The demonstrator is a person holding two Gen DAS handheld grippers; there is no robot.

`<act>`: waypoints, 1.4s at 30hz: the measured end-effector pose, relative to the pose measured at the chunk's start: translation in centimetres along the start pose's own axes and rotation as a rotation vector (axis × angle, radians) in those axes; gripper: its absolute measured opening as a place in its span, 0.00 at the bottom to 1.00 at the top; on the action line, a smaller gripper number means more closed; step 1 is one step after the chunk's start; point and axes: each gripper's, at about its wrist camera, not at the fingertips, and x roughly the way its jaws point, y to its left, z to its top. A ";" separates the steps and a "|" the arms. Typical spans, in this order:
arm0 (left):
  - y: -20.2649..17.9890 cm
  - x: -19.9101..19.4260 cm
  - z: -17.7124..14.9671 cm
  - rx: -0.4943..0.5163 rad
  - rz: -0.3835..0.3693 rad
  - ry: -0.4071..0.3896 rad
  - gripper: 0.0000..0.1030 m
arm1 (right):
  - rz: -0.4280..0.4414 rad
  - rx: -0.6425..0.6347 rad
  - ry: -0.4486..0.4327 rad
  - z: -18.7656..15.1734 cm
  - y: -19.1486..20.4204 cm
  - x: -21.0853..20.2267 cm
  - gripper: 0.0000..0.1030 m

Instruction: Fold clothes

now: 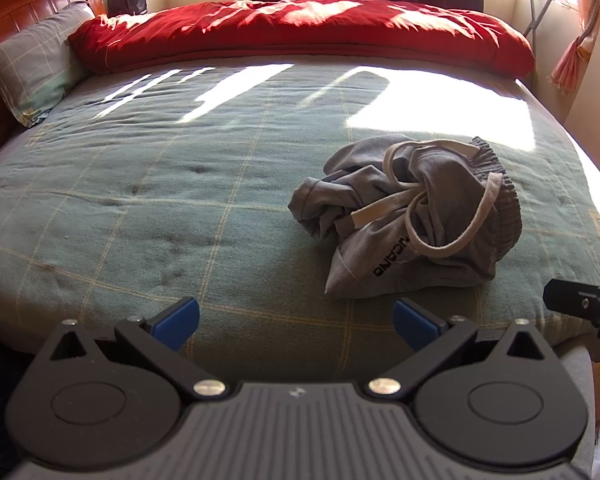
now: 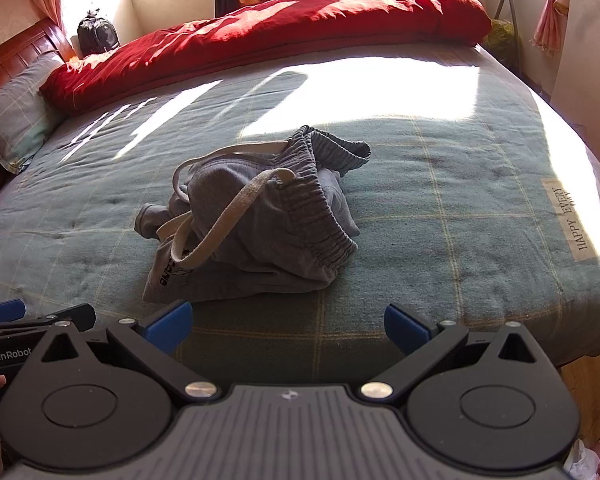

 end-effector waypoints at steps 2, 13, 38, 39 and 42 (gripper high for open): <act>0.0 0.0 0.0 0.000 0.000 0.001 0.99 | -0.001 -0.001 0.001 0.0 0.0 0.0 1.00; 0.2 0.0 0.0 -0.005 0.004 -0.002 0.99 | -0.005 -0.007 0.005 0.0 0.3 0.1 1.00; 0.4 0.1 0.0 -0.009 0.000 0.001 0.99 | -0.002 0.005 0.000 0.0 0.2 0.2 1.00; 0.5 0.1 -0.1 -0.010 -0.005 0.001 0.99 | -0.002 0.005 -0.001 0.0 0.2 0.1 1.00; 0.5 0.1 0.0 -0.012 -0.022 -0.001 0.99 | -0.002 0.005 -0.004 0.1 0.1 0.1 1.00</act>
